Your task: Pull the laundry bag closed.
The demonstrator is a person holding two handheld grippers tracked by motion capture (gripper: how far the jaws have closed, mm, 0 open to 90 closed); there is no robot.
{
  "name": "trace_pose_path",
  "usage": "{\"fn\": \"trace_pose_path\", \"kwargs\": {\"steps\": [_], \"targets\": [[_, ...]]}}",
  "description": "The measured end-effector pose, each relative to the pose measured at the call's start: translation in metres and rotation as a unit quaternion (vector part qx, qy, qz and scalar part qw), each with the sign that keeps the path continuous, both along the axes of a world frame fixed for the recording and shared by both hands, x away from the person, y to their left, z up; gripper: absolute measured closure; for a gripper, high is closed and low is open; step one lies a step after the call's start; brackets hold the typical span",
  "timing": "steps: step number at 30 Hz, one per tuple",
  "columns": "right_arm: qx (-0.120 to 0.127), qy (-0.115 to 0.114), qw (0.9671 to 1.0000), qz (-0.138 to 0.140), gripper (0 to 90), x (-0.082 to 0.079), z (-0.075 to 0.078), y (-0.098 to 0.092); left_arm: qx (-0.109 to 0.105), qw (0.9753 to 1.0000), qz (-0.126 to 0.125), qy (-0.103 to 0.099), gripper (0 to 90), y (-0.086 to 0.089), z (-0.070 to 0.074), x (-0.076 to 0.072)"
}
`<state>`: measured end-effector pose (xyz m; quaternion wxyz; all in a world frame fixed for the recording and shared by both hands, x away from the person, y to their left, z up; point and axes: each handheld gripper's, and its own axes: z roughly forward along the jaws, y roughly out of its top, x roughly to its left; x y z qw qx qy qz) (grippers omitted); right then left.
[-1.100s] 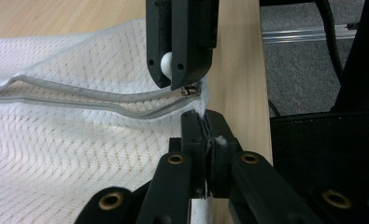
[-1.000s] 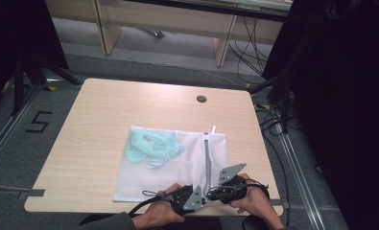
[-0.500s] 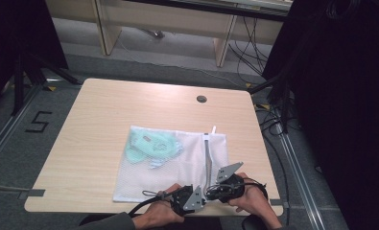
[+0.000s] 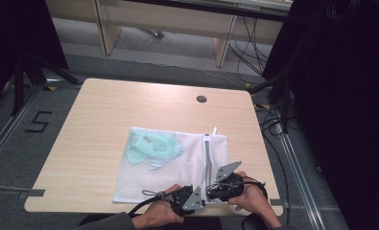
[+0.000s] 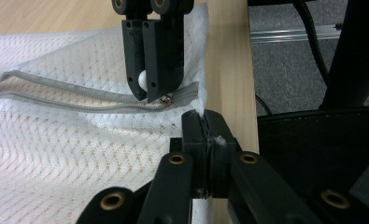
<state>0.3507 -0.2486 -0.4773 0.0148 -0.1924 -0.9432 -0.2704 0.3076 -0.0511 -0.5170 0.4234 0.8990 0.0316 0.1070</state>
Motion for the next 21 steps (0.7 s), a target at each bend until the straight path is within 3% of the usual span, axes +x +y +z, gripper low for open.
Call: {"fn": "trace_pose_path", "kwargs": {"steps": [1,6,9,21], "targets": [[0.001,-0.001,1.0000,0.000,86.4,0.0004,-0.0005,-0.0001,0.004,1.0000,0.000,-0.005,88.3,0.0002,0.0001,0.0005],[0.003,0.003,1.0000,-0.002,86.4,0.0013,-0.0013,-0.0004,-0.010,0.9998,0.009,0.017,88.1,-0.0007,-0.0015,-0.0007],[0.012,0.002,0.9999,0.002,86.4,0.0031,-0.0024,-0.0005,-0.009,0.9998,0.009,0.015,88.1,-0.0006,-0.0011,-0.0003],[0.006,0.011,0.9999,-0.002,86.4,0.0077,-0.0031,0.0016,-0.001,0.9999,0.012,0.011,88.1,0.0018,0.0003,0.0028]]}}
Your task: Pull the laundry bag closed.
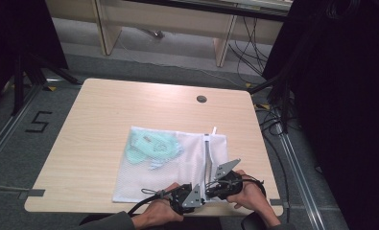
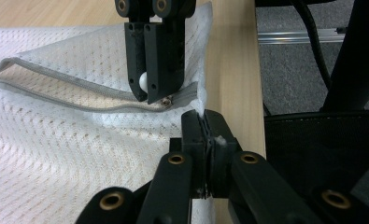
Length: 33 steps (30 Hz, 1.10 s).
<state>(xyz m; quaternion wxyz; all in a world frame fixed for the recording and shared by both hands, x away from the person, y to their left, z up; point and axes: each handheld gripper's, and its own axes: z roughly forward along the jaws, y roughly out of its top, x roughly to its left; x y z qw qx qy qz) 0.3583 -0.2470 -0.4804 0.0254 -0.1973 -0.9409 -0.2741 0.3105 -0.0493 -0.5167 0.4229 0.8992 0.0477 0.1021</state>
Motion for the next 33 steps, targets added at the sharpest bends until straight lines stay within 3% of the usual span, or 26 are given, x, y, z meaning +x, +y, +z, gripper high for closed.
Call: {"fn": "trace_pose_path", "kwargs": {"steps": [6,7,8,10,11,20,24,26,28,33], "targets": [[-0.001,0.000,1.0000,-0.001,86.4,0.004,-0.001,0.004,-0.001,1.0000,0.001,0.003,88.1,0.001,0.000,0.001],[-0.004,-0.010,0.9999,0.005,86.3,0.007,-0.001,0.004,0.002,1.0000,-0.001,-0.003,88.1,0.002,0.002,0.002],[-0.004,-0.008,1.0000,0.002,86.4,0.007,0.000,0.005,-0.008,0.9999,0.006,0.003,88.1,0.002,0.001,0.002],[-0.005,-0.004,1.0000,-0.001,86.4,0.009,0.001,0.005,-0.001,1.0000,0.001,-0.001,88.1,0.003,0.003,0.004],[-0.005,-0.006,1.0000,-0.003,86.3,0.009,0.001,0.005,-0.008,0.9999,0.007,0.009,88.1,0.002,0.002,0.002],[-0.006,-0.008,0.9999,-0.002,86.4,0.015,0.001,0.007,-0.008,1.0000,0.003,-0.003,88.3,0.003,0.004,0.002],[-0.004,-0.012,0.9999,-0.006,86.4,0.017,0.001,0.006,-0.014,0.9999,0.006,0.006,88.2,0.003,0.003,0.001],[-0.007,-0.021,0.9998,-0.002,86.4,0.019,0.000,0.006,-0.010,0.9999,0.002,0.005,88.3,0.003,0.004,0.001],[-0.007,-0.015,0.9998,-0.009,86.3,0.019,0.001,0.006,-0.004,1.0000,-0.001,0.002,88.3,0.003,0.005,0.001],[-0.011,-0.021,0.9997,-0.009,86.4,0.023,0.001,0.005,-0.014,0.9998,0.004,0.010,88.2,0.003,0.005,0.001]]}}
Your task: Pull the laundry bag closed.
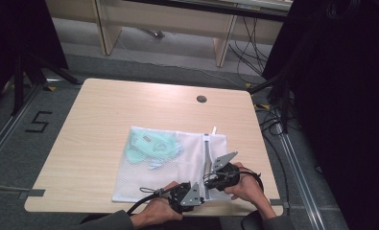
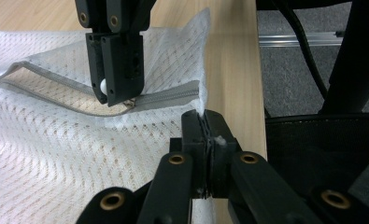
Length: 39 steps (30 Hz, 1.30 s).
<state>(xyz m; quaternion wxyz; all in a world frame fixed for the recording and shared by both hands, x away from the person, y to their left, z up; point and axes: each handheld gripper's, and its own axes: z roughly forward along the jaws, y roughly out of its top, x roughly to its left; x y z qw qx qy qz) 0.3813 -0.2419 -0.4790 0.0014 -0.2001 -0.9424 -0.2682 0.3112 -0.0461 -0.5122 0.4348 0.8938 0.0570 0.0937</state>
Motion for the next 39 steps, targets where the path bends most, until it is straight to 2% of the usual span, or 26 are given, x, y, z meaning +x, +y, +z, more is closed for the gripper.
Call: {"fn": "trace_pose_path", "kwargs": {"steps": [3,4,6,8,9,10,12,13,14,16,17,18,20,21,23,25,26,27,30,31,33,37,39], "targets": [[-0.001,-0.009,1.0000,0.003,86.3,0.003,0.000,0.000,0.002,1.0000,-0.002,0.004,88.2,0.000,0.000,0.000],[-0.002,-0.001,1.0000,-0.003,86.4,0.003,0.000,0.001,0.002,1.0000,-0.001,0.007,88.2,0.000,0.001,-0.001],[-0.003,0.000,1.0000,-0.002,86.3,0.004,0.000,0.001,0.009,0.9999,-0.004,0.002,88.1,0.000,0.002,0.000],[0.001,-0.014,0.9998,0.015,86.4,0.007,-0.001,0.001,0.000,1.0000,0.003,0.004,88.1,0.000,0.001,0.000],[0.002,-0.015,0.9998,0.016,86.3,0.008,-0.001,0.001,0.005,1.0000,0.000,0.006,88.2,0.000,0.002,0.001],[0.000,-0.010,0.9999,0.007,86.3,0.006,-0.001,0.001,0.004,1.0000,0.001,0.008,88.2,0.001,0.002,0.001],[-0.006,-0.010,0.9999,0.007,86.3,0.008,0.000,0.001,0.003,1.0000,0.000,0.001,88.2,0.000,0.002,0.000],[-0.005,-0.010,0.9999,0.006,86.3,0.008,0.000,0.001,0.005,1.0000,-0.001,0.005,88.2,0.000,0.002,0.000],[-0.004,-0.019,0.9997,0.013,86.3,0.011,-0.001,0.001,0.005,1.0000,-0.001,0.005,88.2,0.000,0.002,0.000],[-0.006,-0.006,1.0000,-0.003,86.3,0.009,0.000,0.001,0.005,1.0000,-0.002,0.004,88.2,0.000,0.002,0.000],[-0.004,-0.017,0.9998,0.011,86.4,0.012,0.000,0.001,0.005,1.0000,-0.001,0.003,88.2,0.000,0.002,0.000],[-0.005,-0.017,0.9998,0.012,86.3,0.013,0.000,0.001,0.004,1.0000,-0.001,0.004,88.2,0.000,0.002,0.000],[-0.003,-0.014,0.9999,0.002,86.3,0.013,-0.001,0.001,0.003,1.0000,-0.001,0.002,88.2,0.000,0.002,0.000],[-0.004,-0.006,1.0000,-0.005,86.3,0.013,0.000,0.001,0.006,1.0000,-0.004,-0.003,88.2,0.000,0.002,0.000],[-0.005,-0.017,0.9998,0.010,86.3,0.017,-0.001,0.001,0.004,1.0000,-0.001,0.004,88.2,0.000,0.002,-0.001],[-0.007,-0.016,0.9998,0.001,86.3,0.017,0.000,0.001,0.005,1.0000,-0.002,0.002,88.2,0.000,0.002,-0.001],[-0.008,-0.017,0.9998,0.000,86.3,0.017,0.000,0.002,0.012,0.9999,-0.006,-0.005,88.2,0.001,0.003,0.000],[-0.008,-0.016,0.9998,0.000,86.4,0.018,0.000,0.001,0.007,1.0000,-0.001,0.002,88.2,0.000,0.002,-0.001],[-0.004,-0.019,0.9998,0.007,86.3,0.020,-0.001,0.001,0.002,1.0000,0.000,-0.001,88.2,0.000,0.002,-0.001],[-0.004,-0.005,0.9999,-0.008,86.3,0.019,-0.001,0.002,0.002,1.0000,0.001,0.004,88.2,0.000,0.002,-0.001],[-0.007,-0.018,0.9998,-0.003,86.3,0.021,-0.001,0.001,0.003,1.0000,-0.002,-0.001,88.2,0.000,0.002,-0.001],[-0.004,-0.019,0.9998,-0.006,86.3,0.023,0.000,0.000,0.001,1.0000,-0.002,0.001,88.2,-0.001,0.001,-0.002],[-0.003,-0.025,0.9997,0.001,86.3,0.026,-0.001,0.000,0.001,1.0000,-0.002,0.000,88.2,-0.001,0.001,-0.002]]}}
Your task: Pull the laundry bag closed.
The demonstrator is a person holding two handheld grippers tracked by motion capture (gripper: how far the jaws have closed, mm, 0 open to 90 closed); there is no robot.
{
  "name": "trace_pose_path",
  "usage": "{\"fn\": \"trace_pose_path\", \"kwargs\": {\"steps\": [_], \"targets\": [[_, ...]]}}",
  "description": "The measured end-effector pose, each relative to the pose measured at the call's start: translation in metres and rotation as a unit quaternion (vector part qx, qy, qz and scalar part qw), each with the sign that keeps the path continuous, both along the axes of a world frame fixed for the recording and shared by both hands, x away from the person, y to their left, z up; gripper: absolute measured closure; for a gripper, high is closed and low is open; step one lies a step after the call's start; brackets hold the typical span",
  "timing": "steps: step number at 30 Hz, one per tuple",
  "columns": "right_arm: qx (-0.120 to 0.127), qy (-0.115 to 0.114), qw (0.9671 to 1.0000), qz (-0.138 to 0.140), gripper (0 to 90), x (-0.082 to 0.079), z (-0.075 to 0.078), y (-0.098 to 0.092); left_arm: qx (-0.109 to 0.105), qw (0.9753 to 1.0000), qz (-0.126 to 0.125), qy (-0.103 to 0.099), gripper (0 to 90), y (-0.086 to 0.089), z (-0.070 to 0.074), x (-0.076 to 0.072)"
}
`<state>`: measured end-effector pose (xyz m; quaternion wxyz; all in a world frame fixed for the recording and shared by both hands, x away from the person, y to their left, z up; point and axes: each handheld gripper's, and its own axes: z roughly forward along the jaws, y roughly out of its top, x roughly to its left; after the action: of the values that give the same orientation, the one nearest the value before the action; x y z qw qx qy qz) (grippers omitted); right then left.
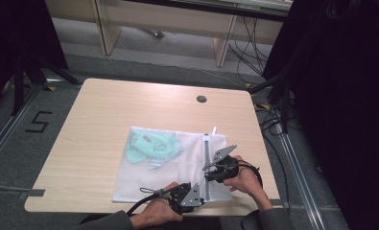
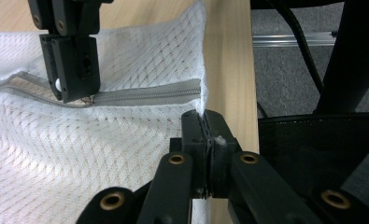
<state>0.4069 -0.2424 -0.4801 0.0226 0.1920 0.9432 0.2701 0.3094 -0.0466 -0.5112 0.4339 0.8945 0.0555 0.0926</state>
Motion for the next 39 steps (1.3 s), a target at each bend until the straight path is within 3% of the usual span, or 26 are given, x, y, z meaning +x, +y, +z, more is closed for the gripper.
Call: {"fn": "trace_pose_path", "kwargs": {"steps": [13,16,18,23,24,26,28,30,38,39], "targets": [[-0.002,0.001,0.9998,-0.018,86.4,0.008,0.001,-0.001,0.000,1.0000,0.000,0.001,88.2,0.001,0.001,0.000],[-0.001,-0.009,0.9999,-0.009,86.3,0.012,0.000,-0.002,0.003,1.0000,-0.003,-0.001,88.3,0.001,0.001,0.000],[-0.001,-0.001,0.9997,-0.023,86.3,0.012,0.001,-0.002,0.002,1.0000,-0.002,0.003,88.3,0.001,0.001,0.000],[-0.003,-0.006,0.9997,-0.024,86.4,0.017,0.001,-0.002,0.003,1.0000,-0.002,0.000,88.3,0.001,0.001,0.000],[-0.001,-0.012,0.9998,-0.014,86.3,0.019,0.000,-0.002,0.004,1.0000,-0.002,0.000,88.3,0.001,0.001,0.000],[-0.001,0.001,0.9996,-0.029,86.3,0.019,0.000,-0.002,0.004,1.0000,-0.002,-0.001,88.3,0.001,0.001,0.000],[-0.001,-0.008,0.9997,-0.022,86.4,0.022,0.000,-0.003,-0.001,1.0000,0.000,0.001,88.3,0.001,0.001,0.000],[0.001,0.002,0.9995,-0.030,86.4,0.022,0.001,-0.002,-0.001,1.0000,0.000,0.002,88.3,0.001,0.001,0.000],[0.005,0.003,0.9995,-0.031,86.3,0.026,0.000,-0.003,0.007,1.0000,-0.002,-0.002,88.3,0.002,0.002,0.001],[0.004,0.002,0.9995,-0.032,86.3,0.027,-0.001,-0.003,-0.002,1.0000,0.003,0.004,88.3,0.001,0.001,0.000]]}}
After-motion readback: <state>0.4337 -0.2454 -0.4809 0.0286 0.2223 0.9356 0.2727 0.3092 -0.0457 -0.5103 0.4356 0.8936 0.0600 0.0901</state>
